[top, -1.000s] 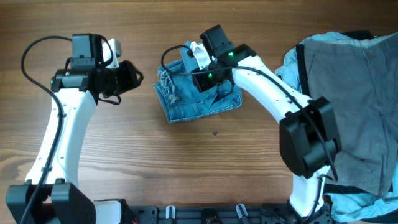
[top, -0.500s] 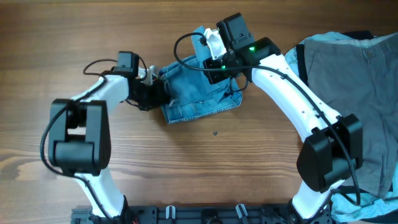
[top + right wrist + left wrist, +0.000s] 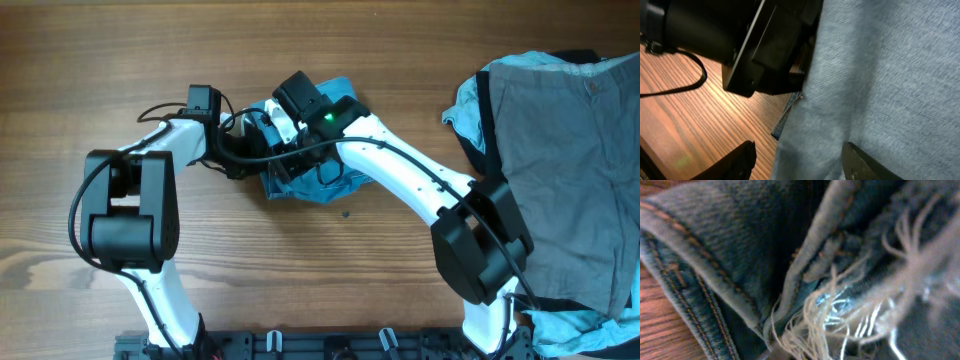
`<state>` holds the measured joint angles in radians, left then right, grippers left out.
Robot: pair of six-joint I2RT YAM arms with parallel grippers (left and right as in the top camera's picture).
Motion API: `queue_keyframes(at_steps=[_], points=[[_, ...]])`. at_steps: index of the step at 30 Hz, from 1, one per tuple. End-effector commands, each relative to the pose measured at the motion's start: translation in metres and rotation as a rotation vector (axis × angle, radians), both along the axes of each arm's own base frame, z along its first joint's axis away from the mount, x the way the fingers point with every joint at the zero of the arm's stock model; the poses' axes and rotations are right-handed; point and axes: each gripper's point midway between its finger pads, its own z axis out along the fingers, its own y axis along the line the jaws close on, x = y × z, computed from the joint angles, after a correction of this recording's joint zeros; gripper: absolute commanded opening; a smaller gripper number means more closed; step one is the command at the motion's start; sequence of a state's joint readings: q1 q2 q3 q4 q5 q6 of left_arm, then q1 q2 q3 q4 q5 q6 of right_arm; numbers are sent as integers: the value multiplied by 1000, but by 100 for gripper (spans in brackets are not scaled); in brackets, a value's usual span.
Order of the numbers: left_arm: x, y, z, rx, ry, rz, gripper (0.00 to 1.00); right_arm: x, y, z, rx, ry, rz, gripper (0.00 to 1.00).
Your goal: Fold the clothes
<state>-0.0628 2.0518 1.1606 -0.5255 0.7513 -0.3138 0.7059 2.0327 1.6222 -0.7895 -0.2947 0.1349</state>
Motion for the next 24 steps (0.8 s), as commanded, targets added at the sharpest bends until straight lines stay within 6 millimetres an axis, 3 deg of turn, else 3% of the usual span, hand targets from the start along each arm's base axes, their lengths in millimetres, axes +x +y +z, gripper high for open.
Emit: queue_keyframes(at_steps=[1,4,5,6,8,10,13,15,18,21,24], points=[[-21,6,-38,88,103,-1,16,11,-5,19,29,-45,4,61],[-26,20,-29,103,168,31,19,25,-20,50,67,-99,-42,58],[-24,26,-23,106,181,45,22,28,-24,54,73,-103,-61,51],[-21,35,-10,105,183,55,24,37,-34,55,71,-92,-125,32],[-15,58,12,155,174,75,25,50,-55,48,56,-58,-245,14],[-10,87,29,260,172,115,25,58,-71,42,53,-8,-368,4],[16,109,84,283,49,156,24,48,-91,15,34,140,-574,4],[33,105,117,255,-65,162,19,30,-88,-10,55,258,-638,4],[46,80,135,229,-184,101,11,3,-75,-43,139,448,-701,4],[43,54,127,242,-236,-36,10,-13,-74,-74,159,544,-766,5],[28,19,88,239,-159,-137,10,-10,-76,-74,191,570,-771,7]])
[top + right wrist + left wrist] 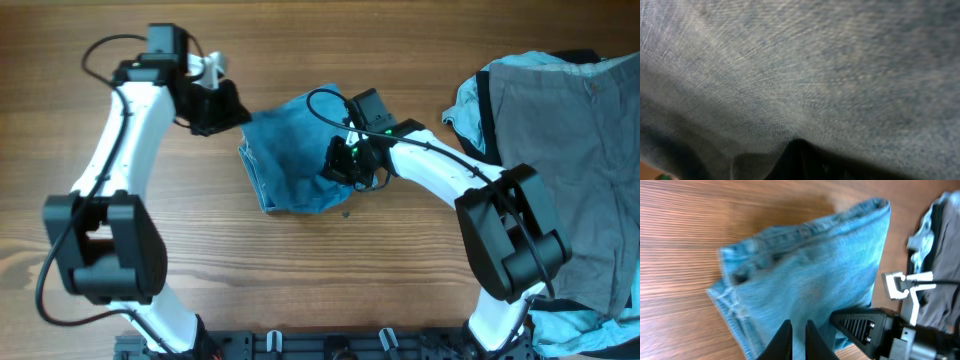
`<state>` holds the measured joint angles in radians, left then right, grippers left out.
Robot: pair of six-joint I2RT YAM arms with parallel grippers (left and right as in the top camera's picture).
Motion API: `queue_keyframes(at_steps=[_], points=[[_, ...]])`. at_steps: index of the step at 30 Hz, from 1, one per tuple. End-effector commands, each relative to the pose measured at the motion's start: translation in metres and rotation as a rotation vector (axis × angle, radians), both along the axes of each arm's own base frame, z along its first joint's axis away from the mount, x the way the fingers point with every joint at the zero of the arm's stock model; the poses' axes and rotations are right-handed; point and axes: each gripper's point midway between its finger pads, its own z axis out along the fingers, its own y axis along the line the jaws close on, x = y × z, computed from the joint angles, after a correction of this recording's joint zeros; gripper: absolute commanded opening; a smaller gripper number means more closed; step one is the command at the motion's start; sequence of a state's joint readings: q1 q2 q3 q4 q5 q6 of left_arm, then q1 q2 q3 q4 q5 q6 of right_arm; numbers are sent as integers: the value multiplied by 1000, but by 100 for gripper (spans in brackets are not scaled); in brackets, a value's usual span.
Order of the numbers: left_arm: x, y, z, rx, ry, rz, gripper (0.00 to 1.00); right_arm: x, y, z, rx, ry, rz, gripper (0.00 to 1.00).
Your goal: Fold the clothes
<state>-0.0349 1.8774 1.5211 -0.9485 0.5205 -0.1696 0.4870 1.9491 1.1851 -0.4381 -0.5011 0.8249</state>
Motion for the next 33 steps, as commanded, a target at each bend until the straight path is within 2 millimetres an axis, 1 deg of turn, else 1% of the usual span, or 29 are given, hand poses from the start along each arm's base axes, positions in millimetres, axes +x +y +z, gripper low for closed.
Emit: queue_keyframes(at_steps=[1,2,3,5,6,7,8,9,10,11,12,13,14,15,16,17,18,19,20,21,23,25,26,27,28,29,31,32,33], points=[[-19,-26,-53,32,95,-106,9,-13,0,-12,28,102,-24,8],[-24,-24,-70,66,124,-109,8,-13,0,-11,28,95,-13,8],[-28,-21,-82,95,150,-96,8,-13,0,-10,28,86,-3,9],[-44,4,-130,235,263,10,8,-11,1,1,39,22,51,9],[-48,16,-147,286,290,62,8,-7,3,11,48,-32,92,9],[-44,21,-156,288,285,85,11,-4,4,21,57,-84,124,10],[-39,23,-158,285,269,93,13,-1,4,30,55,-134,149,11],[-32,24,-156,277,244,99,14,2,2,37,45,-180,169,13],[-22,21,-146,250,212,92,15,5,-1,44,24,-225,182,13],[-14,13,-131,202,176,57,17,9,-6,51,-5,-271,191,13],[-6,5,-112,154,141,31,18,14,-14,62,-46,-333,195,14],[0,-3,-91,114,111,13,19,17,-18,67,-63,-358,192,15],[5,-10,-68,82,83,3,20,21,-26,78,-96,-402,178,15],[6,-19,-42,50,43,-16,20,28,-37,91,-127,-447,144,15],[0,-28,-25,44,20,-37,20,36,-49,104,-154,-488,100,16],[-4,-33,-21,45,22,-50,20,40,-55,108,-164,-498,72,17],[-12,-39,-22,50,42,-67,20,44,-65,112,-179,-499,27,18],[-24,-44,-25,56,85,-85,17,50,-76,114,-188,-491,-24,18],[-35,-49,-30,62,125,-103,14,54,-85,114,-189,-478,-64,19],[-50,-56,-37,70,170,-129,12,57,-100,112,-193,-449,-117,19],[-77,-70,-52,87,233,-183,12,62,-119,110,-208,-428,-164,19],[-105,-76,-74,130,295,-228,12,64,-130,108,-217,-418,-189,19],[-120,-71,-91,178,341,-200,13,64,-133,108,-220,-414,-195,19],[-125,-64,-103,218,360,-153,15,64,-133,108,-221,-414,-191,19],[-128,-53,-117,262,377,-89,22,64,-133,107,-222,-412,-190,18],[-131,-37,-133,307,395,13,24,63,-133,107,-219,-409,-187,19],[-135,-12,-150,325,430,140,24,61,-128,108,-193,-403,-171,19],[-135,2,-154,331,445,188,24,60,-125,109,-179,-401,-162,19],[-131,21,-155,342,452,242,22,59,-121,110,-163,-414,-125,18]])
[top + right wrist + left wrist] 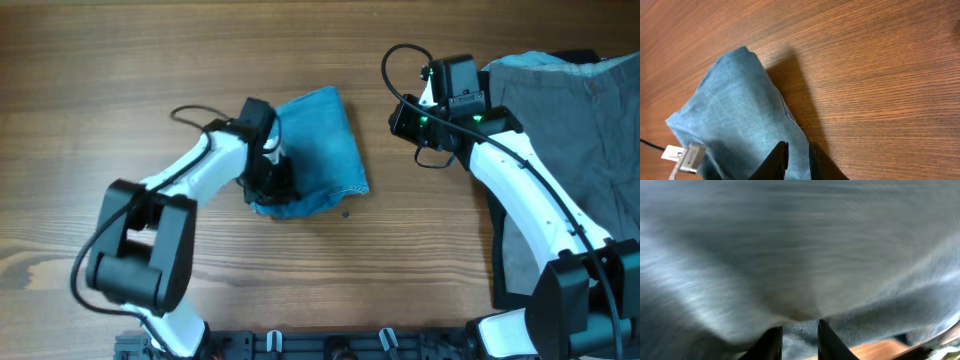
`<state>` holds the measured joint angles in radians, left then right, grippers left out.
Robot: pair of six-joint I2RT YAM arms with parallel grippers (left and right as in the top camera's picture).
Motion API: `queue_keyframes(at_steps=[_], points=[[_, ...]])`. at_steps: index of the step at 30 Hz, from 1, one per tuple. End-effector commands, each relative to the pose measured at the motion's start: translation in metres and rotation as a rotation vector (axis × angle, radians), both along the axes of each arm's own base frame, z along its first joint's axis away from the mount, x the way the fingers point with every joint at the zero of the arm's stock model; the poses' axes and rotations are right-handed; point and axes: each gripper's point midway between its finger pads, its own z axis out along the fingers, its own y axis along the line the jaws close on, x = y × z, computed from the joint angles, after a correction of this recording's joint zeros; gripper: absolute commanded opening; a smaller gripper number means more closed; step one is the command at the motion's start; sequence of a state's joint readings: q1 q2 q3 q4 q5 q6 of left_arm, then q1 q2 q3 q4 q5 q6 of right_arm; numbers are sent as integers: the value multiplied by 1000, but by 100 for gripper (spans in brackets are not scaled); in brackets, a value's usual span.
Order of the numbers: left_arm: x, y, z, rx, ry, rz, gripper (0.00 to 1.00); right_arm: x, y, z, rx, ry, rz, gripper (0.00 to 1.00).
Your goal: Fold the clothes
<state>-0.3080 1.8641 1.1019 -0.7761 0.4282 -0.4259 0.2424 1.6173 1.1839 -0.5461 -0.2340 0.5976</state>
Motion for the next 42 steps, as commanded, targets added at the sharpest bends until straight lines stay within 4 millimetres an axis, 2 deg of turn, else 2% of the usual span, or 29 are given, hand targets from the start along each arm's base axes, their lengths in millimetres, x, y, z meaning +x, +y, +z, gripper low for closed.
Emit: queue_keyframes(at_steps=[1,2,4,5,6,8,10,12,13,16,17,18,19,20,22,24,26,27,28,31,33,35,36,39,42], points=[[-3,106,-44,279,91,285,22,-6,14,6,35,-24,108,19],[16,127,-40,262,40,313,19,-8,19,8,35,-41,168,18],[46,157,-26,242,-44,359,20,-11,26,9,28,-67,248,19],[66,174,-13,234,-100,380,20,-12,31,10,13,-91,299,18],[81,183,0,211,-138,404,22,-14,36,11,0,-110,338,19],[123,184,46,79,-274,364,26,-17,53,13,-2,-143,404,18],[137,183,78,60,-321,324,33,-18,72,16,10,-177,442,18],[136,180,100,60,-308,297,38,-16,94,20,27,-226,480,18],[126,178,110,59,-272,294,40,-13,109,23,46,-258,493,18],[102,179,118,57,-195,303,42,-2,136,15,78,-313,515,18],[95,176,124,26,-198,268,43,4,142,3,101,-299,493,18],[89,167,140,-57,-232,217,43,10,153,-11,181,-253,459,18],[84,161,158,-117,-272,197,44,10,166,-19,259,-236,482,18],[82,161,167,-133,-296,191,45,9,174,-23,306,-232,505,19],[72,165,200,-119,-390,199,47,9,198,-43,452,-212,563,22],[55,173,214,-34,-402,223,53,9,202,-77,494,-125,519,22],[40,183,207,44,-329,288,58,5,200,-98,486,-73,508,22],[34,186,197,68,-280,317,63,3,199,-106,488,-43,491,22],[31,186,187,64,-252,327,66,4,199,-106,489,-40,485,22],[27,181,136,34,-167,430,85,6,198,-105,481,-47,478,22],[27,170,97,-40,-144,486,100,4,198,-105,484,-42,482,22],[24,155,55,-140,-131,550,100,3,199,-105,492,-36,490,22],[24,151,43,-170,-140,567,100,2,199,-105,491,-36,490,22],[21,149,11,-187,-150,624,100,3,199,-105,487,-38,490,22],[22,147,-5,-192,-163,632,100,3,199,-106,484,-40,487,22]])
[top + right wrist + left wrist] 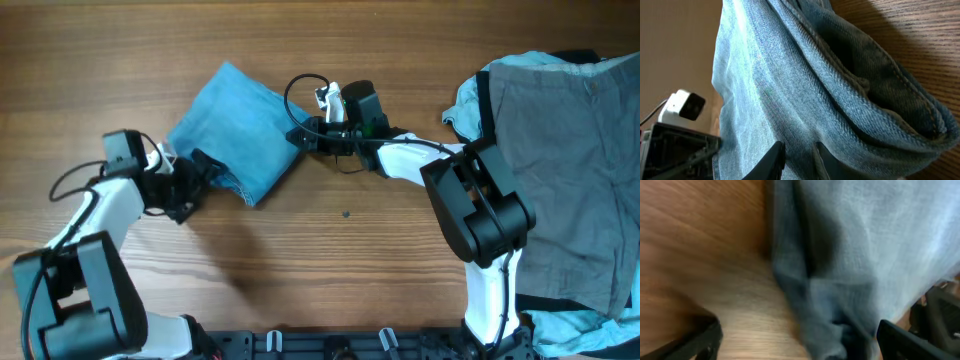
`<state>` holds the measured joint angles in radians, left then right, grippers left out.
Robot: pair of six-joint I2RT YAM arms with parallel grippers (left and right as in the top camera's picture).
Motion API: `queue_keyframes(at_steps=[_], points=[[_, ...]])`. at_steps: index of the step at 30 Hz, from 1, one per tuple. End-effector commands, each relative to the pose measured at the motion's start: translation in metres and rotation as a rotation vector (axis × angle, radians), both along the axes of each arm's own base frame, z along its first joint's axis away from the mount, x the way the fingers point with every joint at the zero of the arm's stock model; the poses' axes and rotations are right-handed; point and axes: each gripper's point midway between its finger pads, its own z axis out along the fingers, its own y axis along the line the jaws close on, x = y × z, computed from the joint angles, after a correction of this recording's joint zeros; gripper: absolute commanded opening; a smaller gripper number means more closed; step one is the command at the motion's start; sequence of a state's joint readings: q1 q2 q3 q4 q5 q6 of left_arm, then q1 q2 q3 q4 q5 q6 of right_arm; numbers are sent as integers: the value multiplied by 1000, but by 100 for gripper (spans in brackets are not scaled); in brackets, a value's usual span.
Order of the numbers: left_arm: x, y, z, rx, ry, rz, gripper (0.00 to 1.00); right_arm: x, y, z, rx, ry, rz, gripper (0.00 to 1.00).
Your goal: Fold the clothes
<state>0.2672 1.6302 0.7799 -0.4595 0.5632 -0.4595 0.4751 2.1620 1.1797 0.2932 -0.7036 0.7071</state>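
The folded blue denim piece (pixel 235 125) lies tilted on the wooden table, left of the middle. My left gripper (pixel 200 172) is at its lower left edge and stands open; in the left wrist view the dark denim edge (pixel 825 305) lies between the wide-apart fingers of the left gripper (pixel 800 340). My right gripper (pixel 298 136) is at the denim's right corner. In the right wrist view the right gripper (pixel 797 157) is shut, its tips against the denim (pixel 790 75).
A pile of grey and light blue clothes (pixel 560 160) covers the table's right side. The right arm (pixel 420 160) stretches from that pile toward the middle. Bare wood (pixel 330 260) lies in front of the denim.
The denim lies further left and is turned. My left gripper, then pressed into its lower left part, is now open at its edge. My right gripper has come from near the pile to the denim's right corner.
Both grippers were at the bunched denim in the middle. Then the left one was off at the upper left and the right one pressed on the cloth. Then the left was at it and the right away. Now the fold lies left, both at its edges.
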Motion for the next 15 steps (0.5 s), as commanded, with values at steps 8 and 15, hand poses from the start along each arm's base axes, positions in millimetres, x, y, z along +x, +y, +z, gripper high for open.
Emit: queue_keyframes(at_steps=[8,15], points=[[40,-10,-70,-112,-17,146,84,-8,4,-9,3,33,26,22],[60,-32,-52,-167,-220,-39,26,-15,9,-1,44,68,52,20]])
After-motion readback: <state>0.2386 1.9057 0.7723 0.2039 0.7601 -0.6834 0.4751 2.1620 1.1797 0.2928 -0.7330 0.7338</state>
